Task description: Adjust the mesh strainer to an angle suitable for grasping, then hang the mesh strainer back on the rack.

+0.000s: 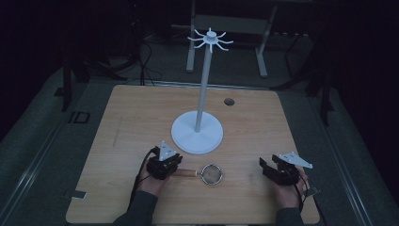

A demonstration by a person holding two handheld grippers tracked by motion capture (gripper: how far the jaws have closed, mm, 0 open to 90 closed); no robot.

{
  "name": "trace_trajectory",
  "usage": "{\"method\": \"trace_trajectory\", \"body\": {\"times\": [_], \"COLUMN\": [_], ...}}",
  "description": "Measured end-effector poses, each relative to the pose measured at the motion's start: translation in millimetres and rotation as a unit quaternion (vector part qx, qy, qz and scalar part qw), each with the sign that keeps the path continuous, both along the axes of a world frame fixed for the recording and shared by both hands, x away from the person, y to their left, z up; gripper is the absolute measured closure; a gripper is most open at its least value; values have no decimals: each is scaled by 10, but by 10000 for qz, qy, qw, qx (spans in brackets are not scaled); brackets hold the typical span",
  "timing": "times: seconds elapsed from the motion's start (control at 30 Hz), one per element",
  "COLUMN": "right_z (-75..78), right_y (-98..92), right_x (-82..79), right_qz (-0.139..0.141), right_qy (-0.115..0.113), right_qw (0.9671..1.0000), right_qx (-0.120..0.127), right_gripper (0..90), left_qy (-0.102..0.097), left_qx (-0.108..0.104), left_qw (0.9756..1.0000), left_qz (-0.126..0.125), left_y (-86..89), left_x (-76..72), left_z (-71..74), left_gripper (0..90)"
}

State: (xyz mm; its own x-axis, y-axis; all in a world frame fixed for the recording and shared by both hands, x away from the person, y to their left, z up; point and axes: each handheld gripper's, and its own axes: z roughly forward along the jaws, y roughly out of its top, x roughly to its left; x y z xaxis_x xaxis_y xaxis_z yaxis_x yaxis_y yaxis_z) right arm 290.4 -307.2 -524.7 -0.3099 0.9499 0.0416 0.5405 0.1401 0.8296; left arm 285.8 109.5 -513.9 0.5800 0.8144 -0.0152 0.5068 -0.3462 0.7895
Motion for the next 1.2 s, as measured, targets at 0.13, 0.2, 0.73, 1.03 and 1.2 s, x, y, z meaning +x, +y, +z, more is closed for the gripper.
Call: {"method": "trace_trajectory", "body": {"times": [0.13, 0.2, 0.73, 1.03, 1.2], "right_z": [-5, 17, 268, 443, 486], "right_y": [59, 82, 492, 875, 1080], "right_x": [14, 6, 100, 232, 299], "right_qz": [82, 135, 954, 1508, 1794], "right_qy": [79, 6, -119, -102, -41], "right_qw": [9998, 9997, 9946, 9858, 9795], "right_qx": [-148, -185, -386, -732, -917], "right_gripper": [441, 442, 482, 459, 455], "left_qy": [-119, -175, -324, -392, -400], "left_qx": [-81, -108, -578, -695, -725], "left_qw": [9995, 9991, 9925, 9900, 9896], "left_qz": [273, 370, 1025, 1161, 1173], "left_y": [339, 456, 983, 1078, 1093], "left_x": [-152, -210, -455, -478, -483], "left_z": [-4, -18, -57, -119, -123], "left_gripper": [763, 748, 645, 608, 597]}}
